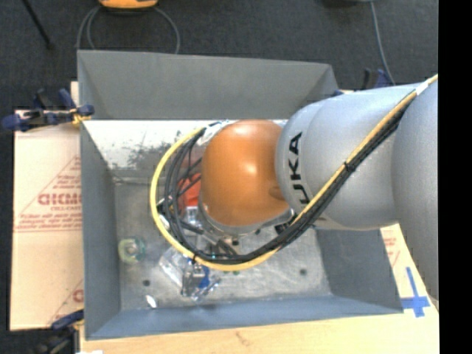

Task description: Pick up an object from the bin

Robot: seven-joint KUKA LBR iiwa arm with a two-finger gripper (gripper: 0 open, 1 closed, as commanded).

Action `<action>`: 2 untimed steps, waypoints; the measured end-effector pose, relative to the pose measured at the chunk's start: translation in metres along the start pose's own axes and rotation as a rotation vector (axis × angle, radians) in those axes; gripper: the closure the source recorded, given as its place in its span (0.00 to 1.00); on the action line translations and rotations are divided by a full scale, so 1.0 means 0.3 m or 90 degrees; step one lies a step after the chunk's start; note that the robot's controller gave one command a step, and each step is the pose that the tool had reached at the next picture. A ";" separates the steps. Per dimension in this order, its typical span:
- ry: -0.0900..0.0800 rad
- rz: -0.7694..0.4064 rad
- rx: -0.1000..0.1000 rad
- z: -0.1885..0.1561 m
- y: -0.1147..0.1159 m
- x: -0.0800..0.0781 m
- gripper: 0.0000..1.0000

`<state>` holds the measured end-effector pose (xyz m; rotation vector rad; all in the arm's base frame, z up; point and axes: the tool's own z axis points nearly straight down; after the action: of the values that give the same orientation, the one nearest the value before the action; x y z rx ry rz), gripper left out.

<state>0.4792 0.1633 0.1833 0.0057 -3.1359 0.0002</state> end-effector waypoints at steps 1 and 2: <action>-0.005 0.091 -0.003 0.362 -0.137 -0.062 0.00; -0.010 0.092 -0.003 0.353 -0.136 -0.068 1.00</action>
Offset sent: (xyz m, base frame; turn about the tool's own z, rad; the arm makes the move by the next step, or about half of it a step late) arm 0.0160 -0.0414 -0.1105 0.1431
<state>0.4991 0.1224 0.0773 -0.2213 -3.1435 -0.0071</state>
